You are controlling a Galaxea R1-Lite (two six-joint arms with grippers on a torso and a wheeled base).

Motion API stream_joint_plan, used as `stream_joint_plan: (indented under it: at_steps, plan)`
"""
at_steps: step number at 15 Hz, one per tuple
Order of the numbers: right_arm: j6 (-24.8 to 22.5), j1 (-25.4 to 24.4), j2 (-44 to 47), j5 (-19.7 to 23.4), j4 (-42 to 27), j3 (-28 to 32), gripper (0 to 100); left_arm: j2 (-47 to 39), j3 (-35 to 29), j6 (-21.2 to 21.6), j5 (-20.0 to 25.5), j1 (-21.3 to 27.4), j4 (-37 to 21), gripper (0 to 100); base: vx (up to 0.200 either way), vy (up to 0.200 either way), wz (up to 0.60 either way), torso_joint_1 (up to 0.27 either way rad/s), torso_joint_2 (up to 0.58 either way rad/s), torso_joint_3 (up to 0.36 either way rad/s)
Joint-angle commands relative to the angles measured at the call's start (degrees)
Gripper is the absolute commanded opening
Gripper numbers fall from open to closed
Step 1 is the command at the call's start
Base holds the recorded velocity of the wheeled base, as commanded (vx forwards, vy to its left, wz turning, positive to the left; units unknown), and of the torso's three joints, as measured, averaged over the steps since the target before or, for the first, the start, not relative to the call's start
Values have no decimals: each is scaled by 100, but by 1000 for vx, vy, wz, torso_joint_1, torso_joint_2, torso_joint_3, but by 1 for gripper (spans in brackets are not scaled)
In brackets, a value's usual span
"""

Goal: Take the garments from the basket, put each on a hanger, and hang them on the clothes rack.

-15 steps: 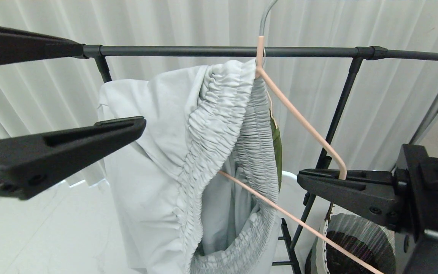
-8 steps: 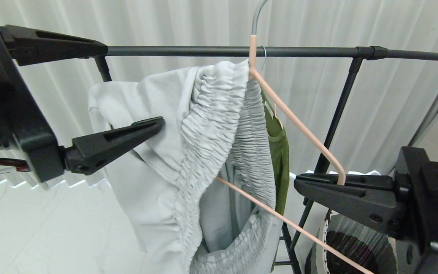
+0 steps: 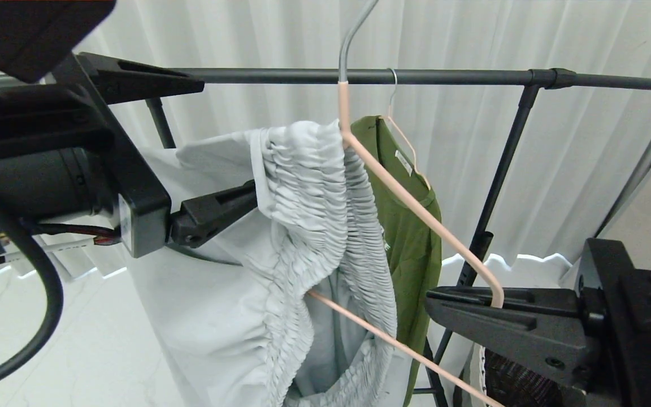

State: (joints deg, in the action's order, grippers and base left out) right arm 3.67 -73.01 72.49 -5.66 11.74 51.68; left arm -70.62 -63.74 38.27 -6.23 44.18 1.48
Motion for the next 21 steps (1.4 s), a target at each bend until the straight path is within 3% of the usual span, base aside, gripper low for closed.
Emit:
stream_joint_plan:
  at_steps: [1, 2, 11, 12, 17, 19, 21]
  plan:
    - [-7, -12, 11, 47, -5, 9, 0, -48, 20, -3, -1, 3, 2, 100, 0, 0, 0, 0, 0, 0]
    - [-7, -12, 11, 109, -5, 9, 0, -40, 38, -3, 8, 3, 2, 0, 0, 0, 0, 0, 0, 0]
    - [-7, -12, -24, 73, 4, -26, 0, -31, 117, -3, -1, -6, 2, 0, 0, 0, 0, 0, 0, 0]
    - [-7, -3, -24, 65, 4, -26, 100, -13, 134, 5, -1, -32, 11, 0, 0, 0, 0, 0, 0, 0]
    - [-261, 454, -94, -58, -5, -35, 100, 180, 345, 155, -45, -234, 19, 0, 0, 0, 0, 0, 0, 0]
    - [-393, 903, -112, -111, -5, -44, 100, 233, 433, 471, -54, -542, 19, 0, 0, 0, 0, 0, 0, 0]
    - [-508, 1307, -156, -463, -5, -26, 100, 215, 521, 621, -221, -999, 371, 0, 0, 0, 0, 0, 0, 0]
